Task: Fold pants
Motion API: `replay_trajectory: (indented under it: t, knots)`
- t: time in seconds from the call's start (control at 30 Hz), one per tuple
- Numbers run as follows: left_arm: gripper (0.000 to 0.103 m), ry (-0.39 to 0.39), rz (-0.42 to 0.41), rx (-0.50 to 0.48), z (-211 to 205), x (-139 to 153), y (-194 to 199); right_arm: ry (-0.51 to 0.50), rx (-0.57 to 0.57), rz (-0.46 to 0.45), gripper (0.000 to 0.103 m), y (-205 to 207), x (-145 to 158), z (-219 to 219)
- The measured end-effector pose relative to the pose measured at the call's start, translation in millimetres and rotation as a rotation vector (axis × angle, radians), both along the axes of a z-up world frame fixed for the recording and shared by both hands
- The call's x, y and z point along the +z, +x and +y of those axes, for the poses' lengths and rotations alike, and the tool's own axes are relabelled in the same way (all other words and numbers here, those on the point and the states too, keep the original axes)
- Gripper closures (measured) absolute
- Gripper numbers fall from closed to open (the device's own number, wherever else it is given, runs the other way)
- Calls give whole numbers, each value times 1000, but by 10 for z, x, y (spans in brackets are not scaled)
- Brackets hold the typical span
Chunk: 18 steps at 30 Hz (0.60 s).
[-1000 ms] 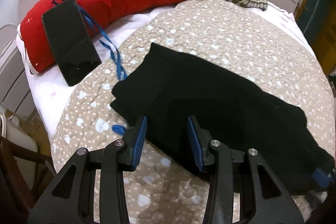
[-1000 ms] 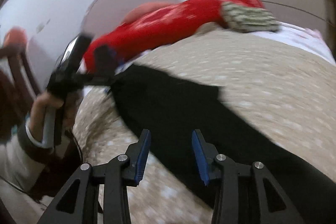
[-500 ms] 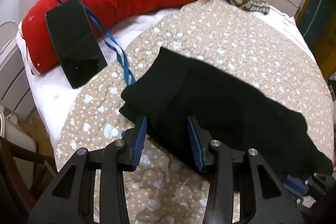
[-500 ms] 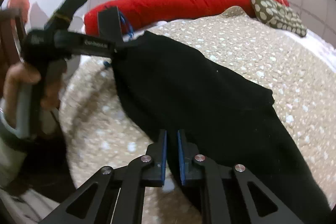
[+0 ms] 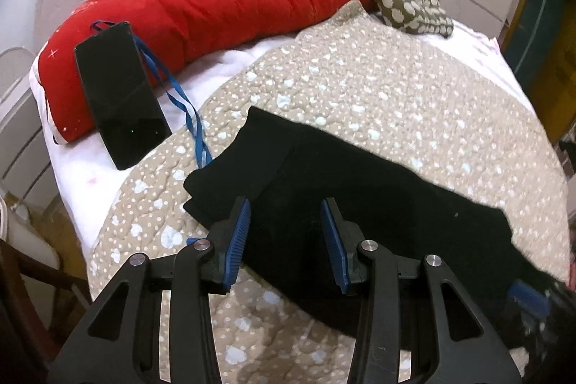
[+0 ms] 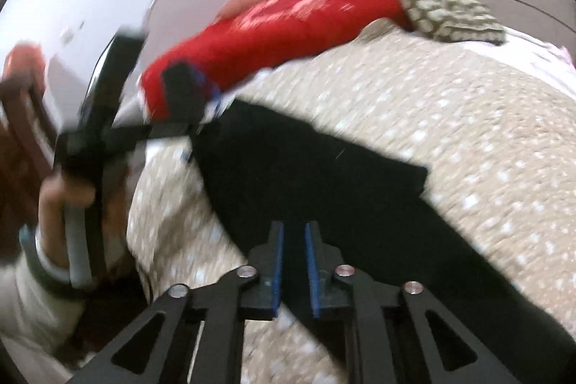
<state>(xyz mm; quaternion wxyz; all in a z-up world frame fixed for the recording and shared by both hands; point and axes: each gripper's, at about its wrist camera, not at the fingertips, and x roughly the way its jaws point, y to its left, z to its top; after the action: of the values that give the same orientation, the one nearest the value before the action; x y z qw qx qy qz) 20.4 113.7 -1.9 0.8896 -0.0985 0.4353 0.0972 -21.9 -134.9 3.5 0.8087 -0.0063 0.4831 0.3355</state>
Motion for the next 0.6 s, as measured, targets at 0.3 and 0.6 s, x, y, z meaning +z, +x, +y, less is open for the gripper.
replay_trajectory:
  t: [0.3,0.6]
  knots:
    - [64,23,67,-49,-174,-264,163,-140,-189,33,87,650,-404,90]
    - [60,55,75,-44,-218,-346,187,-79,-224,68,87,692,-375,-72]
